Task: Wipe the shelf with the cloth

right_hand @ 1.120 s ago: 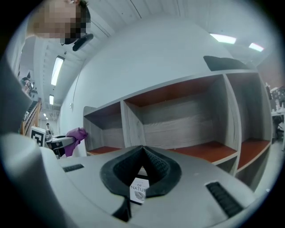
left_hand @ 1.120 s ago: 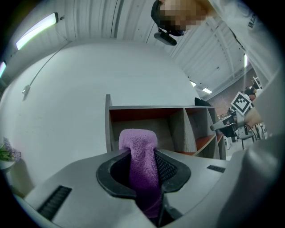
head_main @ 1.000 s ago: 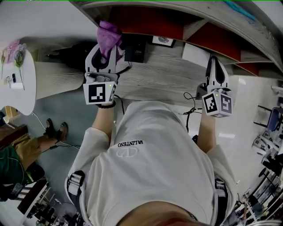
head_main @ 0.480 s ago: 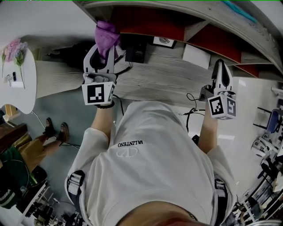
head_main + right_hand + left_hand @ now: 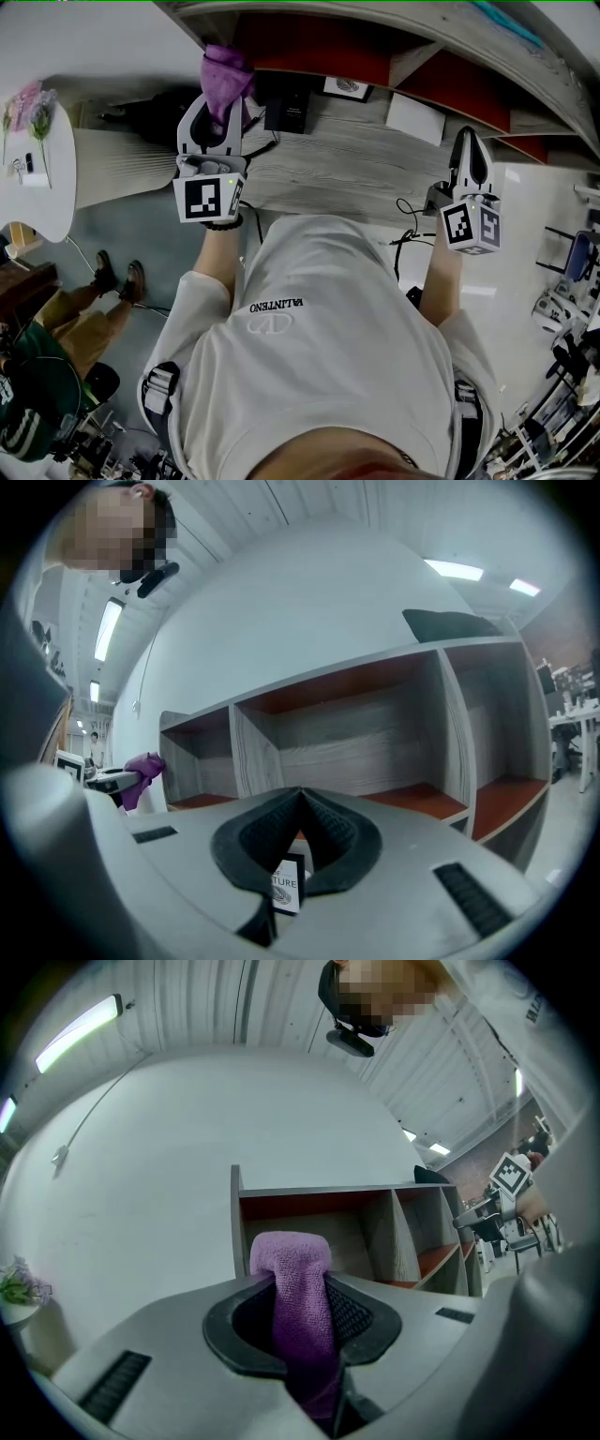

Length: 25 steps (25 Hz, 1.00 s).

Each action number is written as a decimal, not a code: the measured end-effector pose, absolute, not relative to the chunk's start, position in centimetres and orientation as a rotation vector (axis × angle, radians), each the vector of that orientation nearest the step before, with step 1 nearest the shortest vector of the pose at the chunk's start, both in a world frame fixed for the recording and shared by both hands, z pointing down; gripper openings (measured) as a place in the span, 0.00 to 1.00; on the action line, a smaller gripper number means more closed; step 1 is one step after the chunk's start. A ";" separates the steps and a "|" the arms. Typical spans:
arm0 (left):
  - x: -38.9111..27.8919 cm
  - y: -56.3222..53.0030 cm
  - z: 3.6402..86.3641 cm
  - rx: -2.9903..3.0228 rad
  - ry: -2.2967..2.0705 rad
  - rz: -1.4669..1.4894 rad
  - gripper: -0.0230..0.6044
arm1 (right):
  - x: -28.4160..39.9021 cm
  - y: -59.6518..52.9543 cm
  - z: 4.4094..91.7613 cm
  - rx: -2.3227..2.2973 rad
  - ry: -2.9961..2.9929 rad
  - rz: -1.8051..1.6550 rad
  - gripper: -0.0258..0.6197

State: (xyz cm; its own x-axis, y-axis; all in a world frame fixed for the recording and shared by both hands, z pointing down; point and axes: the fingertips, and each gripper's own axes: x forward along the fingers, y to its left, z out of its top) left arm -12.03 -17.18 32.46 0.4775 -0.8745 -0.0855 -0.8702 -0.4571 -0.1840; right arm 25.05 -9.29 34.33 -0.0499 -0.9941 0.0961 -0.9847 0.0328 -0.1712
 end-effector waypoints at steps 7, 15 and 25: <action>-11.9 -17.1 32.4 -2.518 1.511 -0.033 0.18 | 25.3 -9.2 34.0 -2.129 2.211 -0.277 0.04; -11.9 -17.0 32.3 -2.516 1.507 -0.031 0.18 | 25.6 -9.0 33.9 -2.129 2.201 -0.278 0.04; -11.8 -16.9 32.4 -2.525 1.507 -0.023 0.18 | 25.5 -8.8 33.9 -2.133 2.204 -0.273 0.04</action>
State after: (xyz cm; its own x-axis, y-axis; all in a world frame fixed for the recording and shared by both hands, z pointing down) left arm -11.76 -16.93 32.36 0.4801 -0.8727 -0.0892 -0.8695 -0.4600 -0.1797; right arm 25.50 -8.82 33.91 -0.0392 -0.9961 0.0784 -0.9851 0.0254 -0.1700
